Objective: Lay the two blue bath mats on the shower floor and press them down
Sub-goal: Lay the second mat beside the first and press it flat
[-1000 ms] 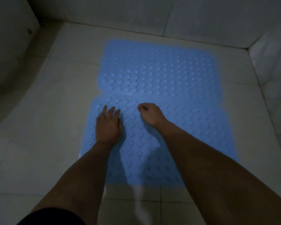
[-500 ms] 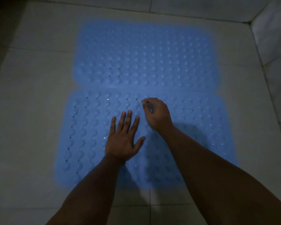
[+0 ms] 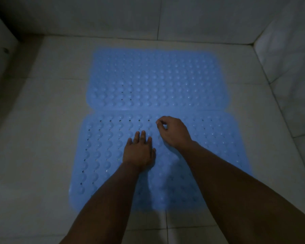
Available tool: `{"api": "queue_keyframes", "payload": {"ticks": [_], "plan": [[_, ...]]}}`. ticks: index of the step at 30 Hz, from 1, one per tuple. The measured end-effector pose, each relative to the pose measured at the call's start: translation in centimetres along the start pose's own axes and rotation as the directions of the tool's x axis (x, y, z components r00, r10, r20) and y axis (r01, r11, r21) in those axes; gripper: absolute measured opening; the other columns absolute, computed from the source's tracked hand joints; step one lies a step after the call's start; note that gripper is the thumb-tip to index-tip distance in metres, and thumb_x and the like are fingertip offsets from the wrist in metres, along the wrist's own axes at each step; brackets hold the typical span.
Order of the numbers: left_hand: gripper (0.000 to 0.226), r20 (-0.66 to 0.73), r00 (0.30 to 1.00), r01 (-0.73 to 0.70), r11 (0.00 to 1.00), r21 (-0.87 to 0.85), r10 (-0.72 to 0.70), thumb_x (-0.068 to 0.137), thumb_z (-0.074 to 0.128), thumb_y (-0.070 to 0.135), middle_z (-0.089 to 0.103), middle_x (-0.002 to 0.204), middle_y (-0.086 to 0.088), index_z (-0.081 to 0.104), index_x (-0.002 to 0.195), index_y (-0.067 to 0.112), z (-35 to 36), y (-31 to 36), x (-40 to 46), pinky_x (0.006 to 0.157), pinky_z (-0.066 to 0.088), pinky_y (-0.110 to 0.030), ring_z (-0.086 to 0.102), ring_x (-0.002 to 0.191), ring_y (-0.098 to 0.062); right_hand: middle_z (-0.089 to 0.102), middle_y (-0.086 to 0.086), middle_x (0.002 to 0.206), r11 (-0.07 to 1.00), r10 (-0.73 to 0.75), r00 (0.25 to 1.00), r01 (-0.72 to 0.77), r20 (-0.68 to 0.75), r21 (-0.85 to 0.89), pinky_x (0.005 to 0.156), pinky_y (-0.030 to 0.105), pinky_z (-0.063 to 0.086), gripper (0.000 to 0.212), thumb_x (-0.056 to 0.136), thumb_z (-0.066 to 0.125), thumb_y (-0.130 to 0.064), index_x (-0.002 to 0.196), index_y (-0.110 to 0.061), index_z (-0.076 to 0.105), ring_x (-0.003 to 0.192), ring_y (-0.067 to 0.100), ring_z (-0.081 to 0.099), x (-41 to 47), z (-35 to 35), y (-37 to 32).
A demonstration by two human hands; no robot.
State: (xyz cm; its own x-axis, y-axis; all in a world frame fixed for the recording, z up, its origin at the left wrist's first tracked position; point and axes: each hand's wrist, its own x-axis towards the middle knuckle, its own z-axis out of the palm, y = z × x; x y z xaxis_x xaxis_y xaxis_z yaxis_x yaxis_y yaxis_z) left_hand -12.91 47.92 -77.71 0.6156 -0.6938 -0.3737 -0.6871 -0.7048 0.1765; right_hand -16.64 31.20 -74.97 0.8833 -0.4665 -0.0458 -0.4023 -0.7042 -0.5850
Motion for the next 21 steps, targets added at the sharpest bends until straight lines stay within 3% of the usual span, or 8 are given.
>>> {"api": "queue_keyframes", "payload": {"ticks": [3,5,8,13,21], "plan": [[0.055,-0.159,0.987,0.02,1.0,-0.012,-0.022,0.094,0.029,0.033,0.057,0.144,-0.012,0.062,0.132,0.012,-1.4,-0.1,0.6,0.109,0.043,-0.049,0.048,0.139,-0.035,0.07,0.007,0.117,0.993,0.008,0.998,-0.001,0.061,-0.115,0.095,0.04,0.051,0.036,0.097,0.042,-0.035,0.114,-0.019,0.069,0.112,0.028,0.064,-2.0,1.2,-0.4],[0.057,-0.246,0.969,-0.009,0.999,-0.037,-0.001,0.089,0.03,0.031,0.064,0.136,-0.013,0.066,0.127,0.011,-1.0,-0.7,0.6,0.104,0.048,-0.053,0.054,0.135,-0.038,0.052,0.012,0.148,0.982,0.029,0.992,-0.006,0.123,-0.189,0.115,0.044,0.037,0.047,0.1,0.036,-0.029,0.142,-0.013,0.053,0.14,0.029,0.044,-3.7,3.1,-0.1],[0.06,-0.297,0.955,-0.025,0.999,-0.031,0.015,0.088,0.033,0.036,0.061,0.14,-0.014,0.065,0.131,0.009,-0.7,-1.3,0.0,0.105,0.047,-0.056,0.049,0.138,-0.039,0.025,0.017,0.163,0.96,0.018,0.99,0.022,0.142,-0.28,0.12,0.056,0.024,0.061,0.099,0.031,-0.032,0.153,-0.004,0.034,0.152,0.034,0.02,-6.8,6.4,0.6],[0.064,-0.292,0.956,0.002,1.0,0.025,0.005,0.086,0.049,0.036,0.047,0.155,-0.012,0.053,0.145,0.012,1.1,-2.5,0.3,0.113,0.039,-0.055,0.032,0.15,-0.037,0.011,0.02,0.166,0.918,-0.047,0.996,0.071,0.069,-0.389,0.123,0.057,0.011,0.074,0.096,0.039,-0.042,0.156,-0.001,0.025,0.155,0.032,0.005,-8.8,8.9,1.3],[0.061,-0.344,0.937,0.048,0.998,-0.03,-0.056,0.092,0.034,0.033,0.044,0.157,-0.013,0.051,0.146,0.011,2.3,-2.8,1.4,0.114,0.036,-0.058,0.027,0.152,-0.037,0.0,0.017,0.167,0.913,-0.023,0.992,0.071,0.123,-0.402,0.124,0.055,0.004,0.081,0.096,0.034,-0.052,0.158,-0.004,0.014,0.156,0.028,-0.007,-8.5,8.5,1.1]]}}
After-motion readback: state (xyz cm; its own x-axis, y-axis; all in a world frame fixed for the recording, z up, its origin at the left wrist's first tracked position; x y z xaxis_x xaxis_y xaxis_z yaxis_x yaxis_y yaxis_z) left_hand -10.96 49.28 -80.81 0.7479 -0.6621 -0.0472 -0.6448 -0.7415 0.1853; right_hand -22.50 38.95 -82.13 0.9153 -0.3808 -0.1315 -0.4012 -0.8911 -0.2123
